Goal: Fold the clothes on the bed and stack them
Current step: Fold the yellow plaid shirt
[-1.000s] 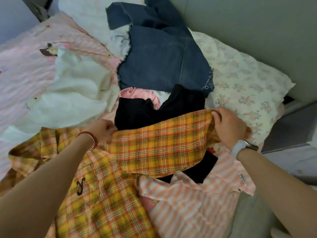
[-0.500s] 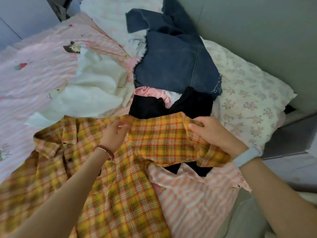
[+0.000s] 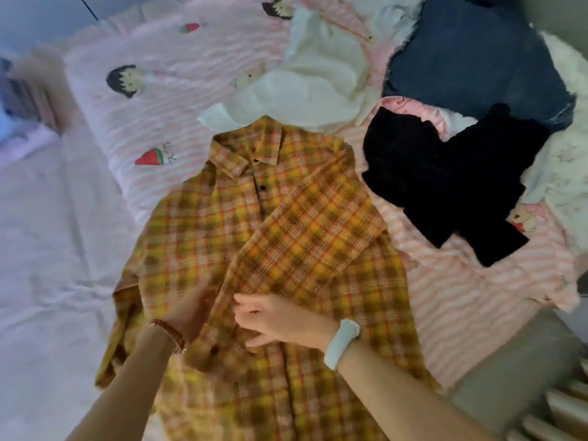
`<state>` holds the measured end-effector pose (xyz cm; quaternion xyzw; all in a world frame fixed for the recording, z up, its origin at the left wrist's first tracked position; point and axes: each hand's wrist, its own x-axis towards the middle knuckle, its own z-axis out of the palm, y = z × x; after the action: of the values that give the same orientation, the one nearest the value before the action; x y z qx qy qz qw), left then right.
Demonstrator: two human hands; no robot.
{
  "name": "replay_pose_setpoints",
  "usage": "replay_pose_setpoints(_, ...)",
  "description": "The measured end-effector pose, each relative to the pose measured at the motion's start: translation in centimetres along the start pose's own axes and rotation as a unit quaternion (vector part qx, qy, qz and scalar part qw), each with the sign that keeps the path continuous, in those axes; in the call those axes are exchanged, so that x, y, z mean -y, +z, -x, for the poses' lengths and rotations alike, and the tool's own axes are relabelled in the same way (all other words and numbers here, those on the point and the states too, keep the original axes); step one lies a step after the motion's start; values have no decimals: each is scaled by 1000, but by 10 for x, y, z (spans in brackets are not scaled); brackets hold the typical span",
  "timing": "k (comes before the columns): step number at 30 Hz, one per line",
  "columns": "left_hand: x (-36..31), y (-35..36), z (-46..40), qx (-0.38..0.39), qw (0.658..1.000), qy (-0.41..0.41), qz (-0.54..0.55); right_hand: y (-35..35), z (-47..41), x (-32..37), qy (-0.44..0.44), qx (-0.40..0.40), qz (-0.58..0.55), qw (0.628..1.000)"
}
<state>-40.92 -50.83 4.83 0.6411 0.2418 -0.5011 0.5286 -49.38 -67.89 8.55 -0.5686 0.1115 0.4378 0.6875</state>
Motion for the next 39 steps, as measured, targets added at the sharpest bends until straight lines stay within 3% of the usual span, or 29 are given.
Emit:
replay_pose_setpoints(2, 31, -21, -4, -44, 999, -10, 2, 25, -18, -24, -16, -96, 38, 995)
replay_pose_setpoints(4, 49, -29, -8, -69, 989, 25, -125, 39, -27, -48, -52, -256, 127, 957)
replay_pose_setpoints(6, 57, -28, -8, -88, 936, 99, -327, 46, -32, -66, -78, -364, 191, 908)
replay_pose_setpoints(7, 59, -25, -6, -104, 911, 143, -372, 50, -34, -74, -86, -396, 225, 886)
replay_pose_setpoints(8, 59, -23, -3, -115, 900, 183, -379, 55, -36, -78, -97, -426, 271, 858)
replay_pose_setpoints(11, 59, -33, 7, -97, 922, 266, -266, 68, -42, -80, -165, -487, 430, 742)
replay_pose_setpoints(12, 60, -40, 11, -87, 926, 271, -249, 72, -44, -79, -173, -480, 467, 722)
replay_pose_setpoints(14, 66, -59, 14, -86, 922, 257, -277, 79, -52, -75, -148, -416, 531, 723)
replay_pose_setpoints(18, 85, -84, 13, -127, 913, 214, -322, 88, -69, -78, -6, -273, 588, 761)
replay_pose_setpoints(21, 93, -90, 10, -144, 929, 214, -266, 93, -69, -81, -18, -297, 595, 747)
replay_pose_setpoints(25, 98, -91, 5, -149, 929, 232, -246, 103, -71, -77, -92, -395, 596, 693)
replay_pose_setpoints(28, 98, -92, 7, -142, 934, 259, -202, 108, -86, -69, -60, -327, 588, 737)
replay_pose_setpoints(31, 109, -107, 5, -270, 904, 278, -183, 111, -103, -69, 6, -271, 615, 740)
replay_pose_setpoints(34, 131, -147, -4, -429, 866, 178, -184, 125, -112, -72, -10, -296, 616, 730)
replay_pose_setpoints(37, 162, -189, -11, -387, 894, 5, -226, 146, -116, -79, -47, -313, 607, 729)
replay_pose_setpoints(39, 177, -206, -14, -337, 912, -36, -232, 155, -120, -81, -44, -337, 578, 742)
